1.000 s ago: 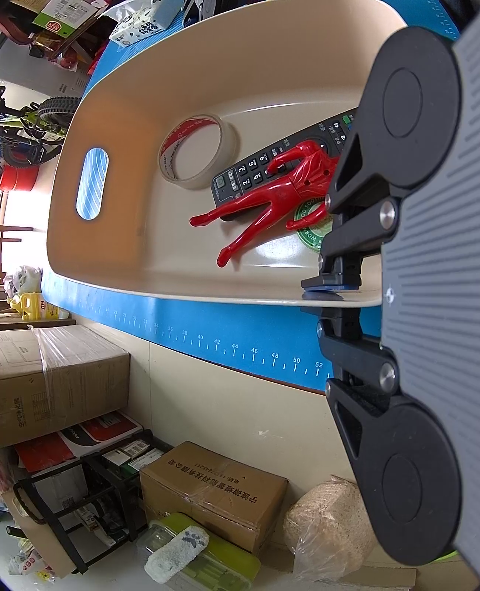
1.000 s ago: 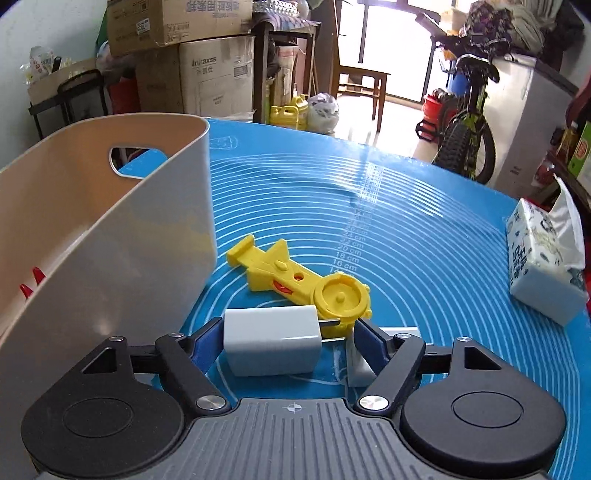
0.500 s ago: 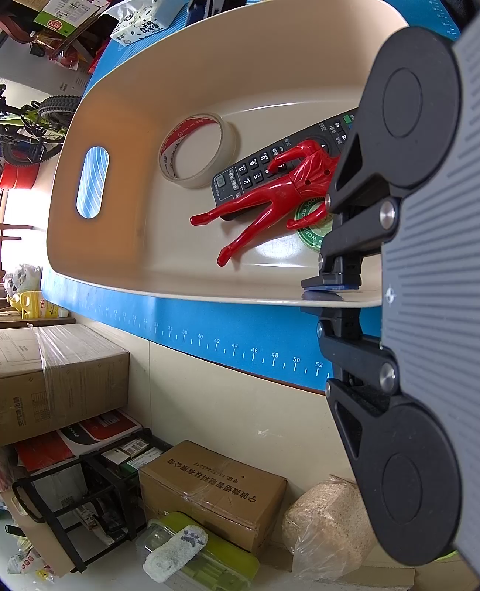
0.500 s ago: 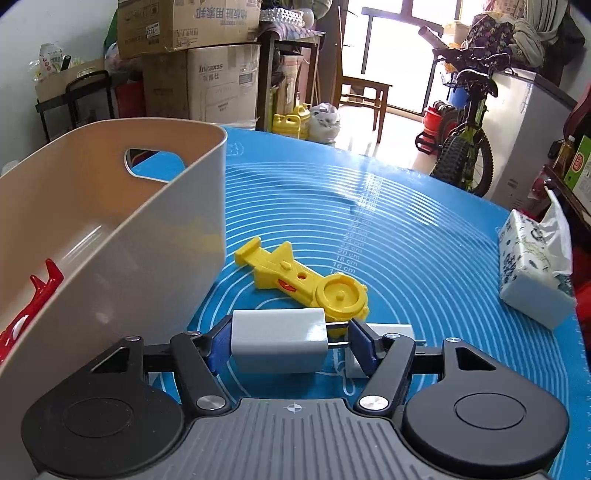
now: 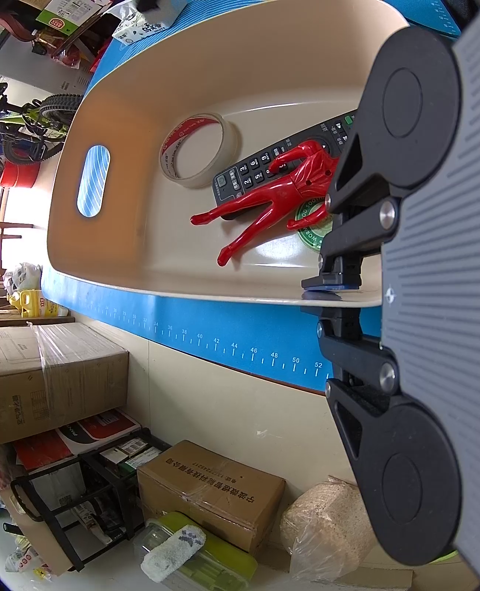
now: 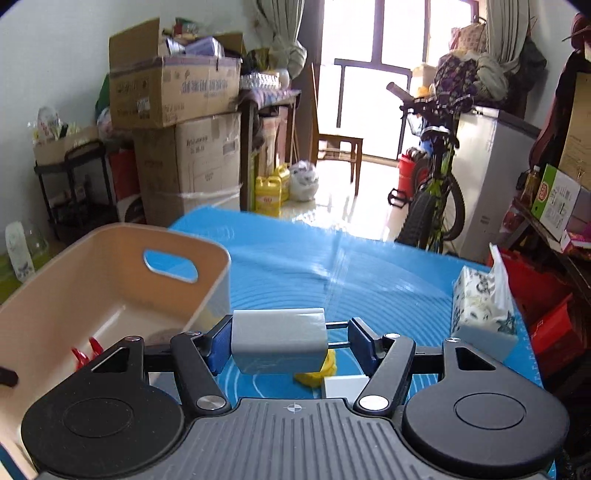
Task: Organize rigid objects
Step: 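Grasp a white charger with the right tool, then carry the white charger into the basket and release it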
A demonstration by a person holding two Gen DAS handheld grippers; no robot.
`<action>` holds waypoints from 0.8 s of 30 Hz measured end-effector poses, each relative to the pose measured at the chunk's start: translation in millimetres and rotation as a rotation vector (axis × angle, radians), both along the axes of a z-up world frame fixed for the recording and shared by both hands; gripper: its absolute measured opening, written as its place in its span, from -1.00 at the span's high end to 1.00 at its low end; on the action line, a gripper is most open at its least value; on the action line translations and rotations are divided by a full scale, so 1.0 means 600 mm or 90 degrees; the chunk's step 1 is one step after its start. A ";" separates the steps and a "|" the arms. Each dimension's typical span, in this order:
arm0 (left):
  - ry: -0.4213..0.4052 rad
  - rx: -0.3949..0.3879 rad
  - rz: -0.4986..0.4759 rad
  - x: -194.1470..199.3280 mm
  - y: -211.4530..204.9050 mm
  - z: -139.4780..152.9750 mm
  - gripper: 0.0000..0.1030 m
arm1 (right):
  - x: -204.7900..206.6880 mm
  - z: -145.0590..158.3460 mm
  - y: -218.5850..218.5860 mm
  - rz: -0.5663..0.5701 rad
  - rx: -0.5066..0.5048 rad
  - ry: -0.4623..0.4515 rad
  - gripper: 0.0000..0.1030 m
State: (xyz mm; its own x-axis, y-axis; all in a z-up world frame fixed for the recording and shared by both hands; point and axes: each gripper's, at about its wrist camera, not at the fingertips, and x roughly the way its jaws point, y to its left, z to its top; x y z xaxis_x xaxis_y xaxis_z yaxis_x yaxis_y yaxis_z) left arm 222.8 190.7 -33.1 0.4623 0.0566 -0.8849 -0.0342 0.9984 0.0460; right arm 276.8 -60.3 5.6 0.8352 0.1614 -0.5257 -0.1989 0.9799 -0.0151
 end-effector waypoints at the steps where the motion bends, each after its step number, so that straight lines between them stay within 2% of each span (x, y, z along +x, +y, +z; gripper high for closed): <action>1: 0.000 0.000 0.000 0.000 0.000 0.000 0.86 | -0.004 0.011 0.005 0.003 0.004 -0.013 -0.31; 5: 0.000 0.005 0.001 -0.001 -0.001 0.000 0.86 | -0.021 0.041 0.041 0.046 0.021 -0.046 -0.31; 8: 0.000 0.004 0.001 -0.001 -0.001 0.000 0.86 | -0.030 0.050 0.075 0.087 0.025 -0.048 -0.31; 12: 0.000 0.002 0.001 -0.001 0.000 0.001 0.86 | -0.037 0.036 0.124 0.132 0.016 -0.017 -0.31; 24: -0.001 0.000 0.000 -0.001 -0.001 0.001 0.86 | -0.050 -0.020 0.233 0.213 -0.068 0.084 -0.31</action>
